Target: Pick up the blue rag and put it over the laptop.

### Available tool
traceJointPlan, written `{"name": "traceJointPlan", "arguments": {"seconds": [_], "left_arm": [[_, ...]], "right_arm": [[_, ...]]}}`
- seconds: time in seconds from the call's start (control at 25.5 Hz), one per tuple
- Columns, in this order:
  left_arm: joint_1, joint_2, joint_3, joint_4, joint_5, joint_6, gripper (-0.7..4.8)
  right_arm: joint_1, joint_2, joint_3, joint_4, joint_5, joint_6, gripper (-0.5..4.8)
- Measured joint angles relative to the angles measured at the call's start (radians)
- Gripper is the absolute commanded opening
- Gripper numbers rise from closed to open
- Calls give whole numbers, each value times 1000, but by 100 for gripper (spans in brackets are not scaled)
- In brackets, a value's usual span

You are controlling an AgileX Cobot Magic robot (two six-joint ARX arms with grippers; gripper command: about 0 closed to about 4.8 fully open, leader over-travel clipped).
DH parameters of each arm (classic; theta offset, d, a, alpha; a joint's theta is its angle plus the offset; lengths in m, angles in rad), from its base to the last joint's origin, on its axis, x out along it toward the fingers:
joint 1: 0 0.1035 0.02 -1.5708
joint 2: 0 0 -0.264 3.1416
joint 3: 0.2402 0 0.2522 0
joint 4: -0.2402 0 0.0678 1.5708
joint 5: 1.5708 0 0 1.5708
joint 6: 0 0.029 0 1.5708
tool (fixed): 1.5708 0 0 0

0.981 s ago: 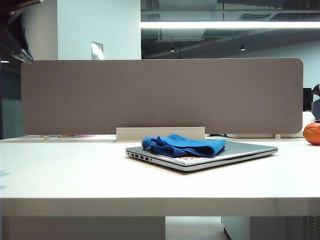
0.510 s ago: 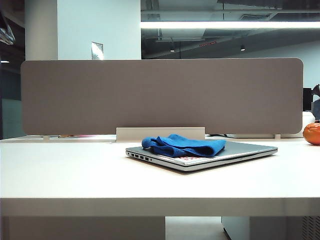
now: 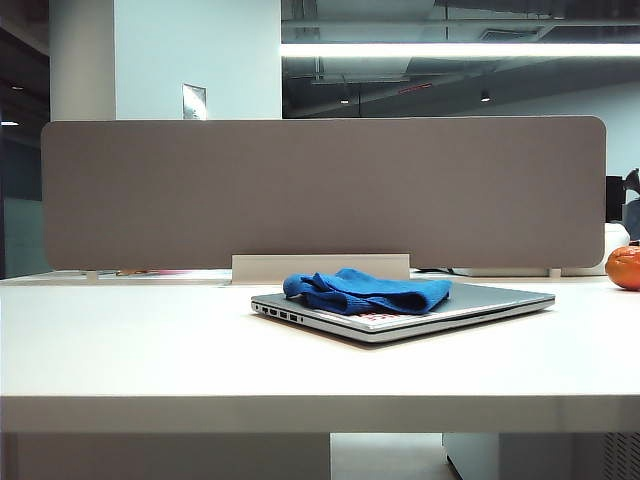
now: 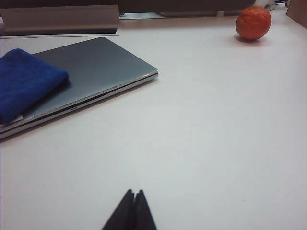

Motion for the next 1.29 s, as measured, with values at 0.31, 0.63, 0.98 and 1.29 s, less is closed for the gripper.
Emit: {"name": "traceJointPlan", "arguments": {"seconds": [0.31,0.63,0.98,1.29], "left_arm": [[0,-187,-169,18,0,-16,-6],[0,-335,-271,-27,-47,-141,-6],[0,-336,-271,-48,-127,-102,-6],[61,-338,-362,73,-157,-72,-6]], "right_arm": [[0,0,0,0,0,0,0],[0,0,0,-1,0,0,0],[-1,0,0,0,0,0,0],[-1,0,0,-1,0,0,0]]}}
